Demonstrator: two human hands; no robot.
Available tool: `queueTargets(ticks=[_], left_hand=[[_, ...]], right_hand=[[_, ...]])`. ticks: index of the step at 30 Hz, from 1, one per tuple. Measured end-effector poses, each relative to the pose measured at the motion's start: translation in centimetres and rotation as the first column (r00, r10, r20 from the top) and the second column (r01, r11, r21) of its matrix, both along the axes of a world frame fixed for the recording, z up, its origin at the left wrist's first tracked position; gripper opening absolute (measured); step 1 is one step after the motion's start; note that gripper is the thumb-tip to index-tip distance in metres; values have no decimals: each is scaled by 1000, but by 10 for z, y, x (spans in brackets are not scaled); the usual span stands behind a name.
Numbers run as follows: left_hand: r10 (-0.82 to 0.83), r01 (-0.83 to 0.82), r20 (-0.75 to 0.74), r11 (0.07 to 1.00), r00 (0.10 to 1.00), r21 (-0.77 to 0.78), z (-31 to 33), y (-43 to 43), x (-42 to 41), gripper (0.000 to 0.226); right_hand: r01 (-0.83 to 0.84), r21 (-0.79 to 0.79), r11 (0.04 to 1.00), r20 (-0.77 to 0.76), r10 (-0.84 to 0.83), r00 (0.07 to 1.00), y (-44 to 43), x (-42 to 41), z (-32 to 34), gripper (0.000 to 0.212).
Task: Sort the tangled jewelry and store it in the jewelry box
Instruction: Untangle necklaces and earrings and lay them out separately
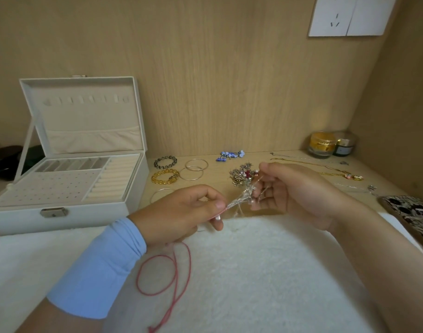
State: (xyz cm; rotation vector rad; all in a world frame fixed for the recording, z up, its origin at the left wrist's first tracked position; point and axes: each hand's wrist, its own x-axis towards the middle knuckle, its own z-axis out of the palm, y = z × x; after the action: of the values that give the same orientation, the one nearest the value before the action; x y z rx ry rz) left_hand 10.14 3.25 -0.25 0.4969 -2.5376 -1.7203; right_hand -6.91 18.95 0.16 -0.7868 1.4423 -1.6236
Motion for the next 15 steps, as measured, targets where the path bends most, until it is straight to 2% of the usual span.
queueTargets(ticks=[3, 5, 9, 11, 13, 15], left_hand=[[-41, 40, -48, 999, 998, -34, 2, 1, 1, 20], [-78, 70, -63, 991, 995, -115, 3, 0, 1, 20], [-107, 104, 0, 969, 994, -223, 3, -6, 5, 19], [-89, 101, 60, 963, 994, -249, 3, -8, 8, 20], [-55, 80, 112, 969, 992, -234, 5, -8, 11, 21], [11, 18, 107, 965, 994, -262, 6, -6, 13, 19]], right_hand=[[-4, 3, 1000, -21, 4, 1000, 1, 3, 2, 26], [-24, 26, 999, -64, 25, 998, 2, 4, 2, 25], [-140, 82, 987, -78, 146, 986, 5, -1, 0, 30], [-182, 164, 970, -124, 203, 971, 7, -4, -3, 32], [-146, 265, 953, -238, 211, 948, 8, -8, -8, 38], [-152, 346, 926, -308, 265, 914, 9, -7, -12, 38]])
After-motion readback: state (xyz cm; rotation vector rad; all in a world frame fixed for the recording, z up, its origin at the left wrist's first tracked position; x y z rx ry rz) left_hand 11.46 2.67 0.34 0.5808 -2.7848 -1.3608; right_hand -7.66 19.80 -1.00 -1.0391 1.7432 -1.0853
